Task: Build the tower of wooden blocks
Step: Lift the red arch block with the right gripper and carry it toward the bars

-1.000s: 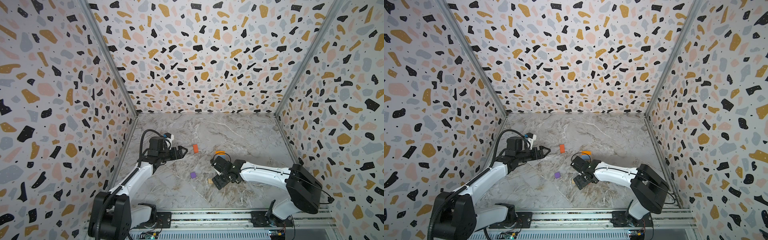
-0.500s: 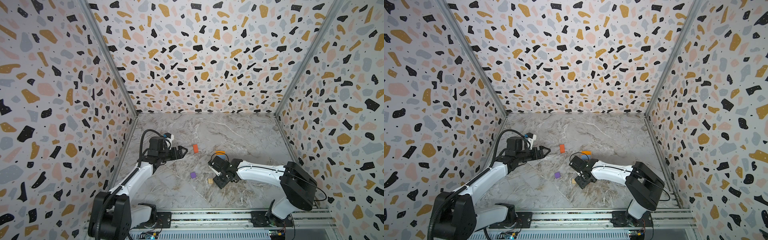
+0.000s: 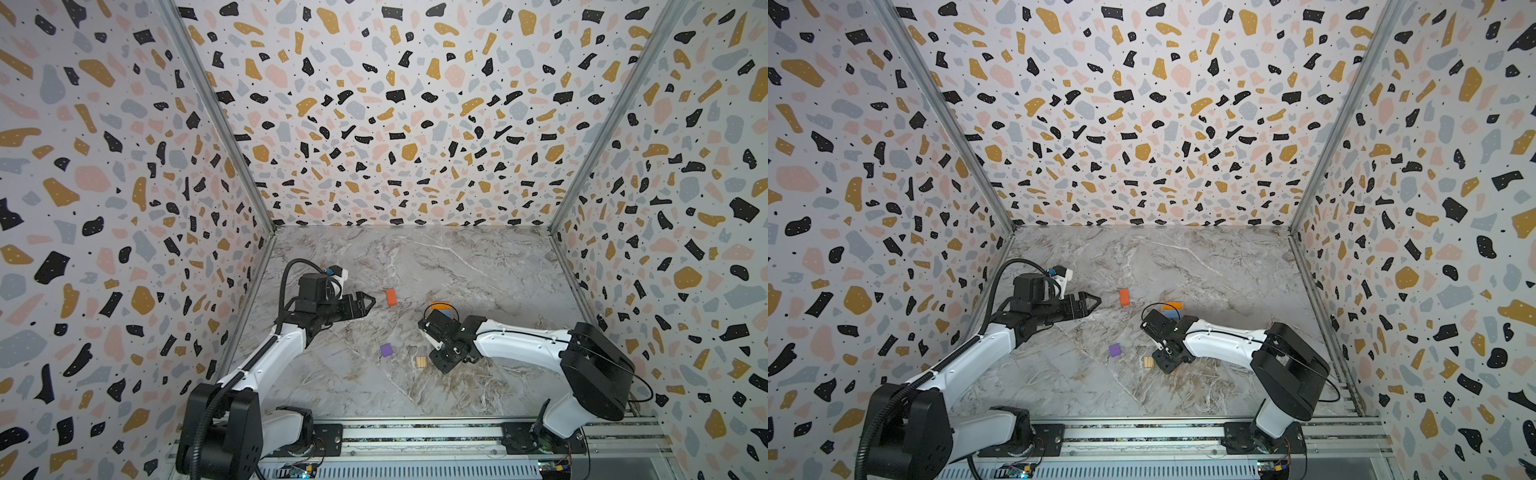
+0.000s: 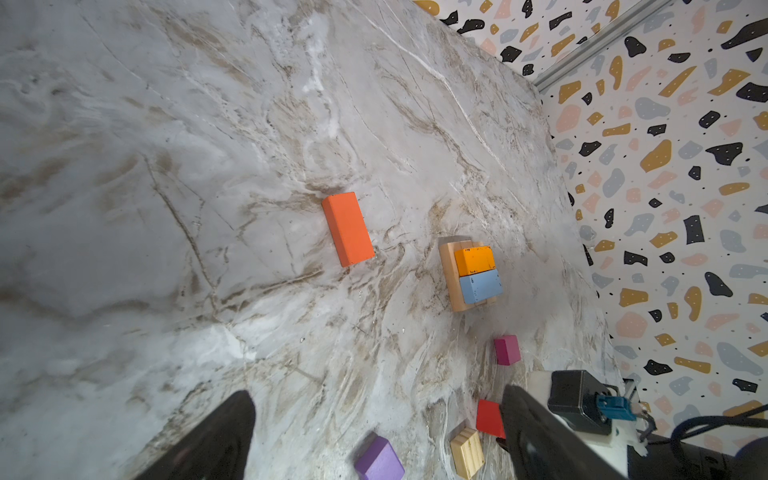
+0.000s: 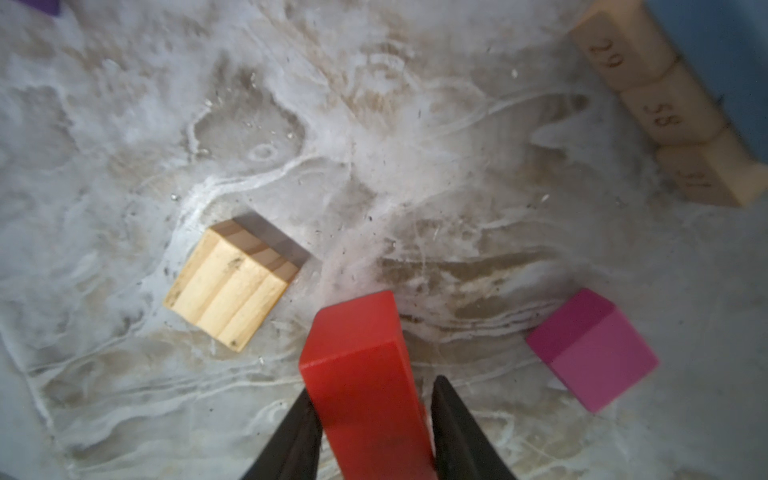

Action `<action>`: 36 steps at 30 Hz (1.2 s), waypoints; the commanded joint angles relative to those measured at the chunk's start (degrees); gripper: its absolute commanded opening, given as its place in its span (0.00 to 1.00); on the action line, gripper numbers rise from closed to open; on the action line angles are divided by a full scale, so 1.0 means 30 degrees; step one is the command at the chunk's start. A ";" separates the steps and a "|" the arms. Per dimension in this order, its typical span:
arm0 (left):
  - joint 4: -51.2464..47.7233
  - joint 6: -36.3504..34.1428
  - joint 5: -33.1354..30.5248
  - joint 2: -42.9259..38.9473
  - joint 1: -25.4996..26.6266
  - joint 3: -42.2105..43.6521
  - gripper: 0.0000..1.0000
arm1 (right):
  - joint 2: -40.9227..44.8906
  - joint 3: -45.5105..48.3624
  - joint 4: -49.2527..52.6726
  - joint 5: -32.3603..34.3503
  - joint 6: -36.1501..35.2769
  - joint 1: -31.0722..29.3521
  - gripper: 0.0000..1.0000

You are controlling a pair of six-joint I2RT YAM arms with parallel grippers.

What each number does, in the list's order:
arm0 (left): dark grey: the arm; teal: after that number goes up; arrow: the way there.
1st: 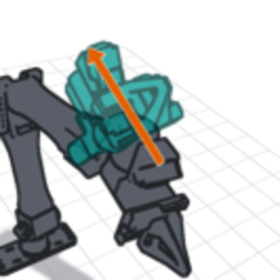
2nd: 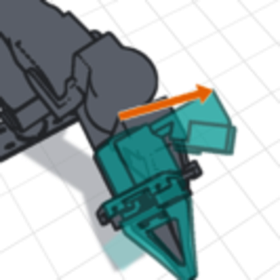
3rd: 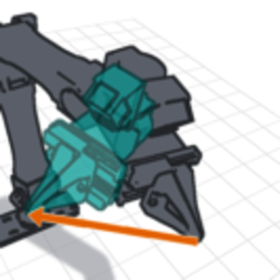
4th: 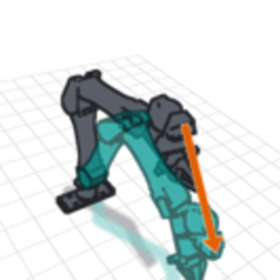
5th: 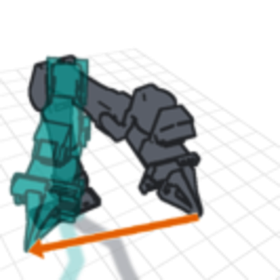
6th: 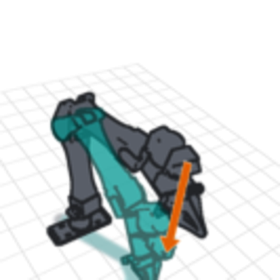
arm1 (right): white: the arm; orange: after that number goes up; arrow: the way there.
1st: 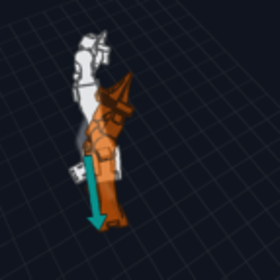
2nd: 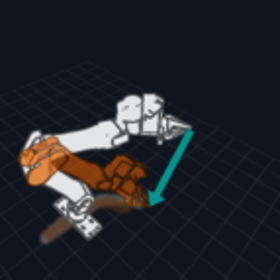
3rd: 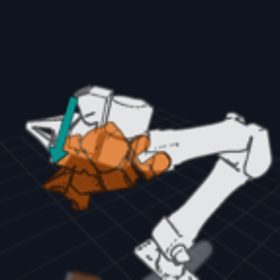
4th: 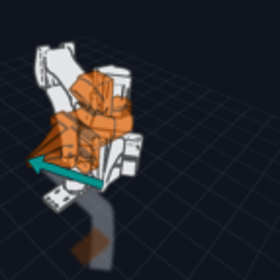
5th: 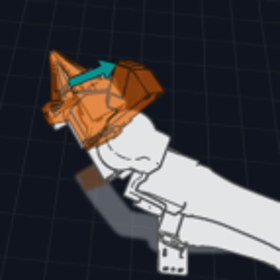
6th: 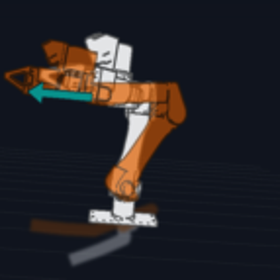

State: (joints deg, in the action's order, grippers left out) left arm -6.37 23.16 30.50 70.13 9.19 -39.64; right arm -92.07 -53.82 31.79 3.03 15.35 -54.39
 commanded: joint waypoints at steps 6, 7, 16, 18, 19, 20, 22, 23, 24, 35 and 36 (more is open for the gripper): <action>0.0249 -0.0248 -0.0060 -0.0144 0.0100 -0.0235 0.93 | 0.1087 -0.0004 0.0505 -0.0009 0.1840 0.0390 0.36; 0.0249 -0.0248 -0.0060 -0.0146 0.0100 -0.0207 0.94 | 0.1110 0.0018 0.0532 0.0074 0.2122 0.0433 0.34; 0.0278 -0.0248 -0.0034 -0.0146 0.0100 -0.0235 0.94 | 0.1771 0.0332 0.0675 0.0092 0.3849 0.1061 0.31; 0.0263 -0.0248 -0.0029 -0.0144 0.0096 -0.0235 0.94 | 0.1891 0.0450 0.0566 -0.0004 0.3957 0.1167 0.33; 0.0278 -0.0248 -0.0030 -0.0146 0.0100 -0.0238 0.94 | 0.1892 0.0490 0.0515 -0.0041 0.3992 0.1197 0.33; 0.0273 -0.0248 -0.0030 -0.0144 0.0100 -0.0207 0.94 | 0.1877 0.0563 0.0492 -0.0095 0.4008 0.1210 0.34; 0.0270 -0.0248 -0.0028 -0.0151 0.0100 -0.0205 0.94 | 0.1762 0.0595 0.0492 -0.0086 0.4106 0.1241 0.34; 0.0279 -0.0249 -0.0007 -0.0167 0.0093 -0.0205 0.94 | 0.1726 0.0623 0.0492 -0.0045 0.4154 0.1234 0.34; 0.0274 -0.0248 -0.0013 -0.0158 0.0100 -0.0206 0.94 | 0.1673 0.0678 0.0506 0.0041 0.4245 0.1245 0.34; 0.0288 -0.0219 -0.0017 -0.0093 0.0100 -0.0235 0.93 | 0.1402 0.0863 0.0726 0.0121 0.4956 0.1432 0.42; 0.0304 -0.0220 0.0000 -0.0085 0.0100 -0.0242 0.94 | 0.1403 0.0862 0.0763 0.0134 0.4995 0.1438 0.43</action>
State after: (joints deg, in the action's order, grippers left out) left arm -6.35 23.16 30.50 70.13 9.19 -39.64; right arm -88.12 -51.44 32.25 2.98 29.15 -50.30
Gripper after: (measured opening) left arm 0.936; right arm 0.422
